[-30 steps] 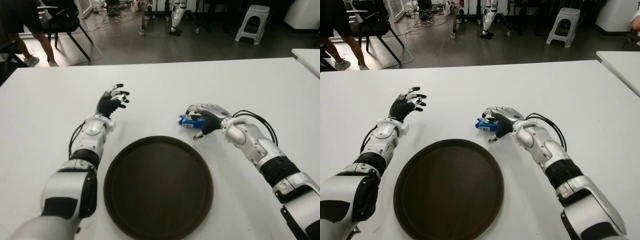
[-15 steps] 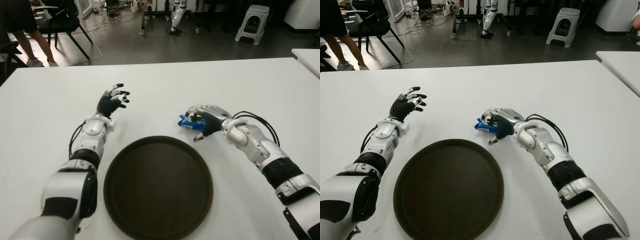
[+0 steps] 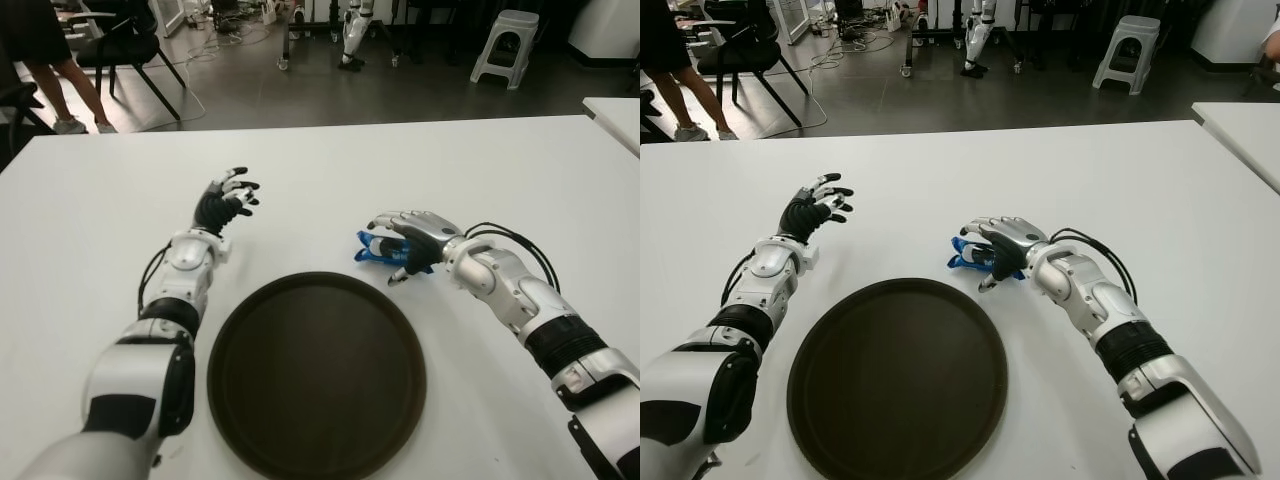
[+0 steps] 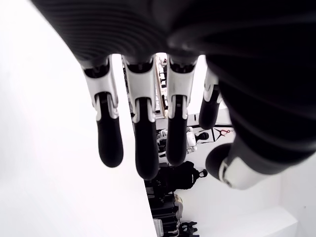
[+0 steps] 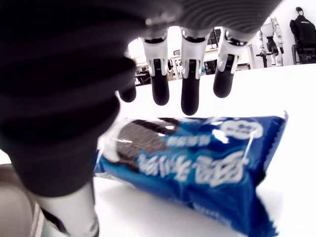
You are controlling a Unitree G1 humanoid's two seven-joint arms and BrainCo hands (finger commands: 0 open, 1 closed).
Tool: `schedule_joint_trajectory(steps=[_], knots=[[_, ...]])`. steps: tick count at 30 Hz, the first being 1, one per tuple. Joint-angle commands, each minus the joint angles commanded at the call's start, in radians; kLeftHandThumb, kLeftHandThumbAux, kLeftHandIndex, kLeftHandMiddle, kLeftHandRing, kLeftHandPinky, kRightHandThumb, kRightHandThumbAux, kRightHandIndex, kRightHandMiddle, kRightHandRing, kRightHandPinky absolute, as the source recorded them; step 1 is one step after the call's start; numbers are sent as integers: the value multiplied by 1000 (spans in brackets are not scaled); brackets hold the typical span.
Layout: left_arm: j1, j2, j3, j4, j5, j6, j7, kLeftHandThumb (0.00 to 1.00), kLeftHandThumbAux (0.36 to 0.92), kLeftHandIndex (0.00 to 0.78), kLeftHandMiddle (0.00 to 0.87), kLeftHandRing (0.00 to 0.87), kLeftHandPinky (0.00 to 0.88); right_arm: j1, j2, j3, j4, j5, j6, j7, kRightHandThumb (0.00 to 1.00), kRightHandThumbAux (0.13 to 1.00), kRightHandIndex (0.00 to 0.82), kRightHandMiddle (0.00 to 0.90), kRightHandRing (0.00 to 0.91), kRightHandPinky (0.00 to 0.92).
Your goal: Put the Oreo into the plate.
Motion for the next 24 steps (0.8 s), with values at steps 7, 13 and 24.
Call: schedule_joint_trajectory(steps=[7, 13, 24], knots=[[2, 3, 1, -1, -2, 0, -10, 162, 656, 186, 327, 397, 426, -5, 7, -1, 6, 2, 5, -4, 0, 843, 181, 182, 177, 157], [3, 5, 3, -1, -4, 3, -15, 150, 667, 188, 335, 402, 427, -16, 14, -6, 26, 1, 15, -25, 0, 861, 206, 182, 172, 167], [4, 10, -1, -4, 2, 1, -11, 168, 665, 189, 336, 408, 444, -47, 38, -14, 89, 9, 55, -59, 0, 862, 229, 189, 182, 184]])
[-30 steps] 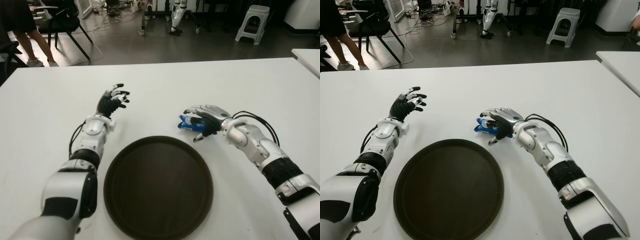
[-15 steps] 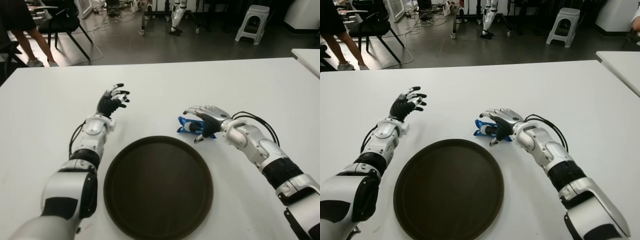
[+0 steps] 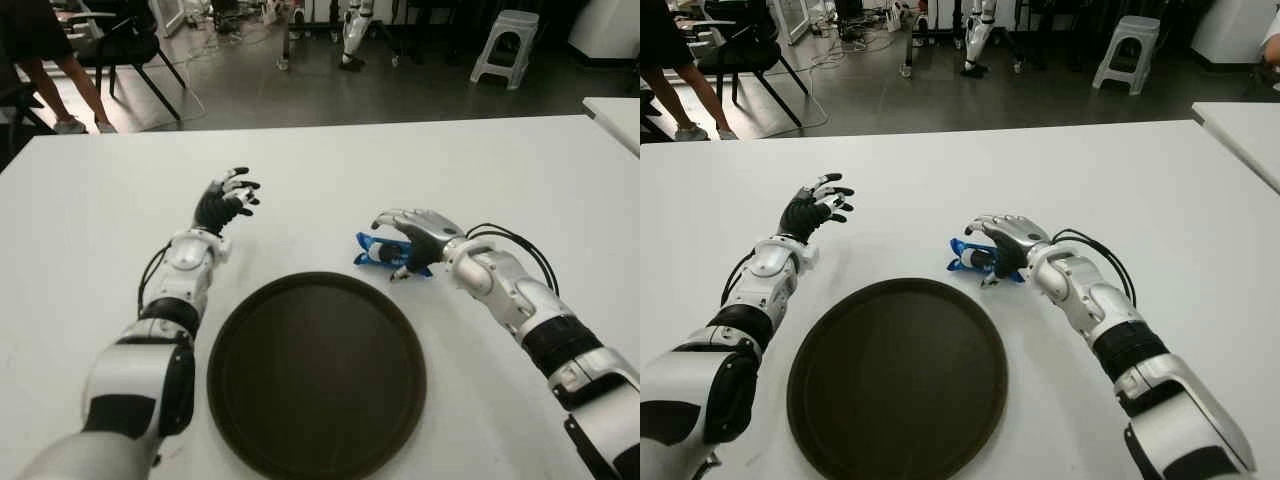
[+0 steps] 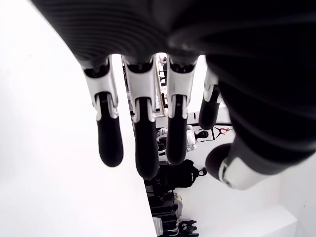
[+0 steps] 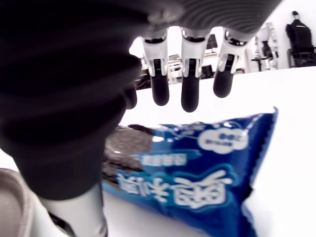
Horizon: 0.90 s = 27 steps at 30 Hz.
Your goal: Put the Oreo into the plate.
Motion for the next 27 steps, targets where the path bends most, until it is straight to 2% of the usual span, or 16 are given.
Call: schedule_joint_trajectory(steps=[11, 15, 20, 27], knots=[[0, 2, 0, 1, 2, 3, 6, 184, 665, 191, 333, 403, 438, -16, 15, 0, 53, 2, 8, -27, 0, 869, 178, 151, 147, 170], [0, 3, -1, 1, 3, 3, 9, 168, 648, 189, 333, 402, 435, -17, 19, 1, 70, 3, 0, -41, 0, 891, 220, 172, 167, 202], [2, 3, -1, 2, 4, -1, 14, 177, 656, 189, 328, 398, 441, -16, 23, 4, 90, 3, -11, -55, 0, 893, 270, 210, 203, 228], [3, 5, -2, 2, 6, -6, 12, 181, 669, 189, 331, 408, 458, -35, 40, 22, 182, -4, -49, -81, 0, 885, 277, 239, 227, 249]])
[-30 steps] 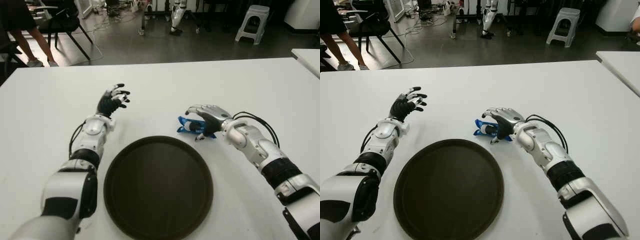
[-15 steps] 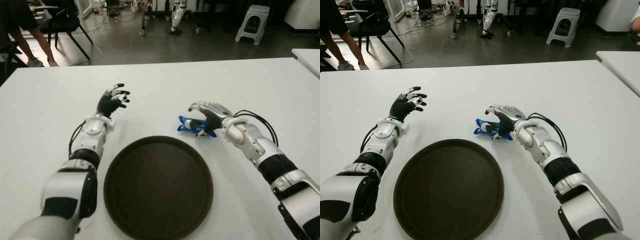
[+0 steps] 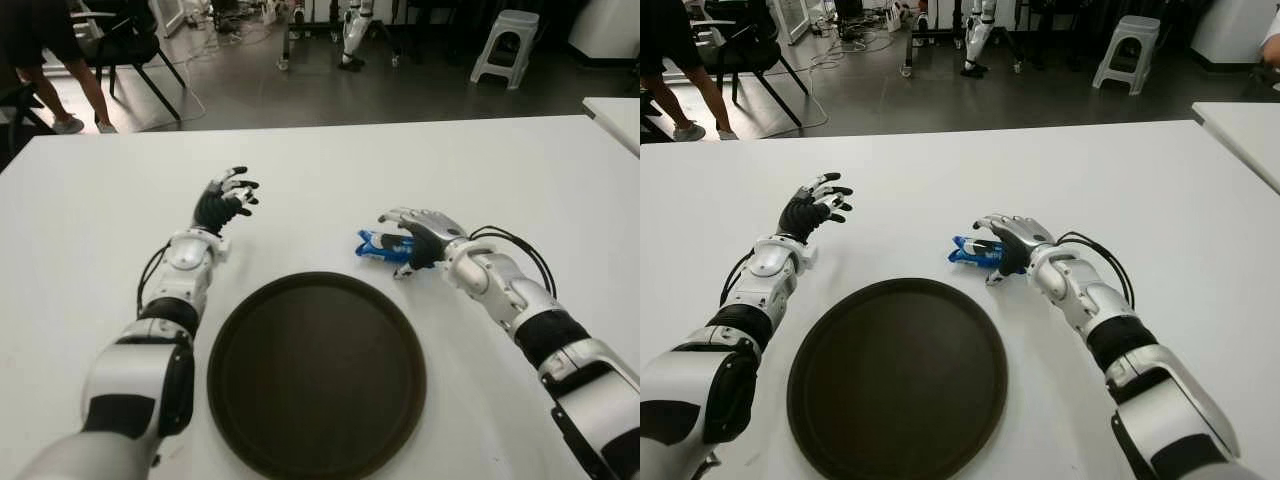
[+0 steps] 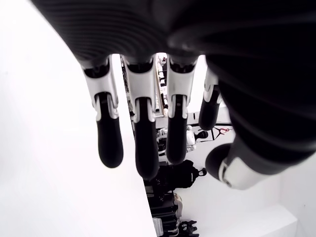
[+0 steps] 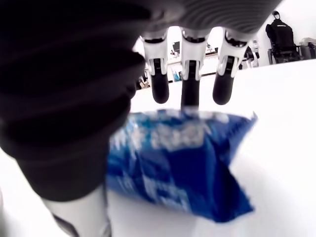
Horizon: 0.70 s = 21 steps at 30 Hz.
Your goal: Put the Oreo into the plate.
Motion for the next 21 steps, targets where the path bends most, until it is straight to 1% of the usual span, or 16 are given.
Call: schedule_joint_trajectory(steps=[2, 4, 6, 10, 14, 16, 19, 21], knots=[[0, 0, 1, 1, -1, 1, -2, 187, 670, 190, 332, 411, 463, 1, 0, 4, 6, -1, -12, -3, 0, 890, 291, 246, 234, 261], [0, 0, 2, 2, -3, 1, -5, 195, 672, 192, 333, 414, 466, 3, -3, 8, 7, -2, -24, -5, 0, 898, 319, 268, 263, 291], [0, 0, 3, 3, -5, 1, -8, 193, 669, 191, 335, 416, 466, 2, -4, 10, 10, -2, -31, -5, 0, 900, 322, 277, 276, 297], [0, -1, 7, 3, -9, 1, -15, 180, 663, 195, 336, 408, 443, -1, -7, 18, 18, -4, -44, -5, 0, 882, 276, 251, 251, 261], [0, -2, 12, 3, -14, -1, -23, 188, 653, 190, 331, 406, 447, -1, -9, 27, 23, -13, -46, -14, 0, 879, 265, 243, 242, 249], [0, -2, 12, 2, -14, -2, -23, 191, 652, 187, 328, 405, 447, -1, -10, 30, 24, -14, -48, -21, 0, 883, 276, 255, 255, 261], [0, -3, 12, 1, -13, -3, -23, 183, 654, 187, 326, 404, 449, 1, -12, 35, 26, -14, -55, -28, 0, 899, 318, 299, 312, 314], [0, -3, 12, 1, -12, -3, -22, 183, 655, 186, 325, 404, 450, 0, -14, 37, 27, -13, -58, -26, 0, 904, 329, 314, 330, 329]])
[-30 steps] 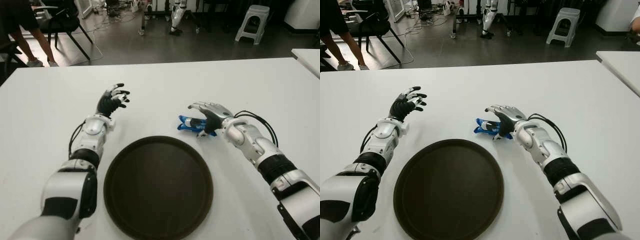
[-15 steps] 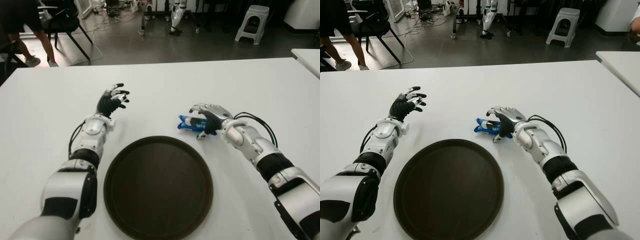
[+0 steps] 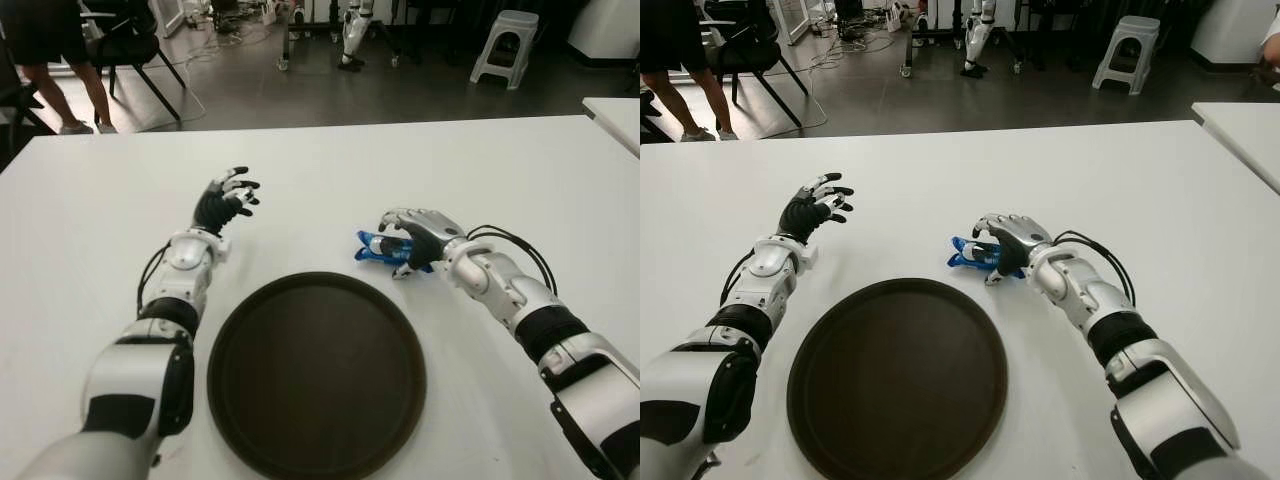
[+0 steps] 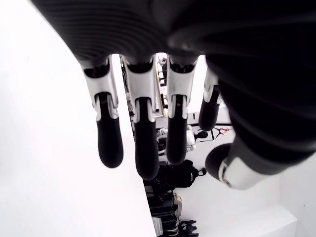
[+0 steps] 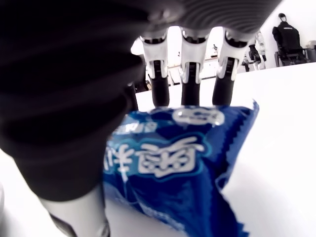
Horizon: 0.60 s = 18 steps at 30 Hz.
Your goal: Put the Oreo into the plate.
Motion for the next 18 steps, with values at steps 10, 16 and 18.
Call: schedule_joint_trajectory(steps=[10, 16, 18], knots=[[-1, -1, -2, -2, 3, 3, 7, 198, 648, 185, 321, 397, 448, 4, -7, 13, -8, -5, -12, -1, 0, 910, 342, 347, 375, 351], [0, -1, -5, -3, 6, 5, 7, 197, 648, 184, 317, 386, 429, 6, -9, 25, -9, -6, -11, 3, 0, 920, 387, 412, 462, 426], [0, -1, -4, -3, 5, 5, 6, 201, 647, 184, 316, 383, 429, 6, -9, 28, -8, -7, -9, 3, 0, 921, 392, 423, 477, 433]])
